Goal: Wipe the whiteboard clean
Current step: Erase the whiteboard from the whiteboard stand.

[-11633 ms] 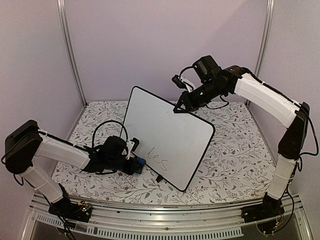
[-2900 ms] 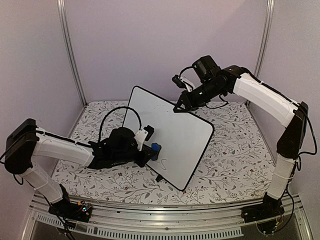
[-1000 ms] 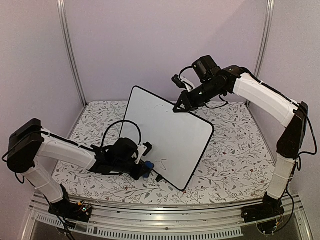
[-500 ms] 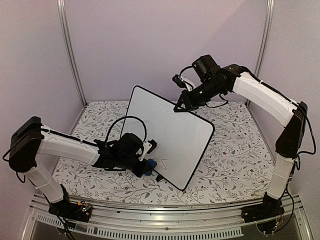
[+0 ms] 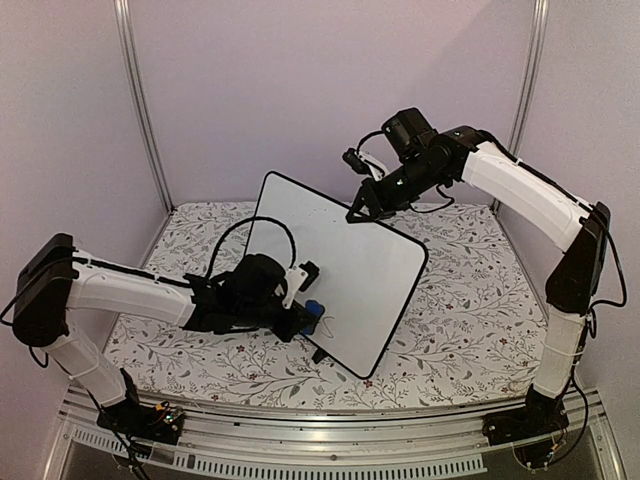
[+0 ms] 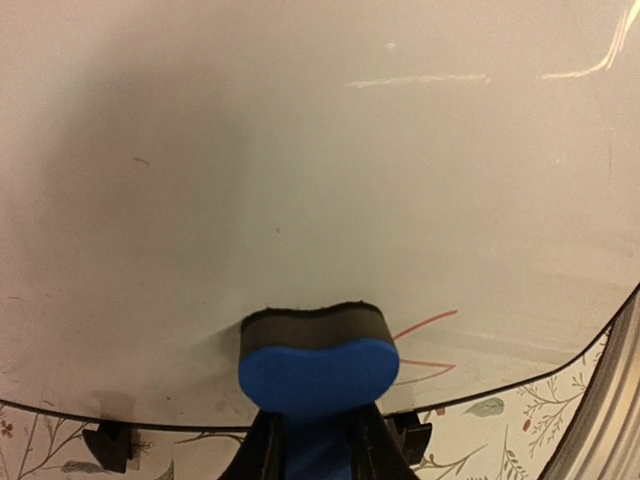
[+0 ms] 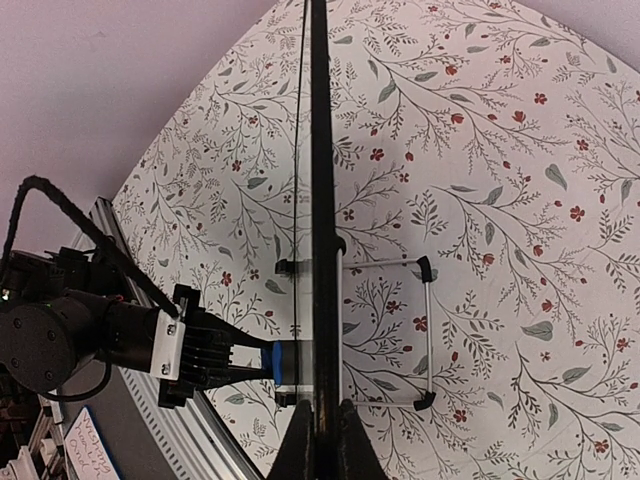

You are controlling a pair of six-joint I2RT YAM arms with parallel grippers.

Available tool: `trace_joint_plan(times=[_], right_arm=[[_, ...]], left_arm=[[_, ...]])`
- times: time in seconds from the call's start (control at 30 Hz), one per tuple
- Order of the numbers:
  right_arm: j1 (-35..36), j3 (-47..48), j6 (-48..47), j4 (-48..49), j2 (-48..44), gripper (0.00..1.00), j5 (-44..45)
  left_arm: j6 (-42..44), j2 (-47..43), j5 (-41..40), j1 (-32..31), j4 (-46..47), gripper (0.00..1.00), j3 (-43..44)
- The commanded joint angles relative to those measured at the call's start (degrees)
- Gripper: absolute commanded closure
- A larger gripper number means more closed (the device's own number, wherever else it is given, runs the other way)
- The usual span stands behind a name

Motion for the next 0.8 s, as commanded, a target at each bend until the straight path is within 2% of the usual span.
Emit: trace_joint_plan(times=[0.0,0.33,0.77], right_arm=[[1.56,-0.41,-2.11,-4.29,3.00,1.00,-0.71],[1.56,-0.74,-2.32,-4.27,3.06,1.00,-0.79],[1.55,-0.55,-2.08,-4.27,3.69,1.00,-0.97]], left_arm=[[-1.75,0.88,-2.78,-0.95,3.37,1.00,-1.94],[-4.82,1.24,-5.35,-2.44,2.83,1.00,-8.61],[0.72,-0.78,-5.60,-2.59,4.26,1.00,-0.16]])
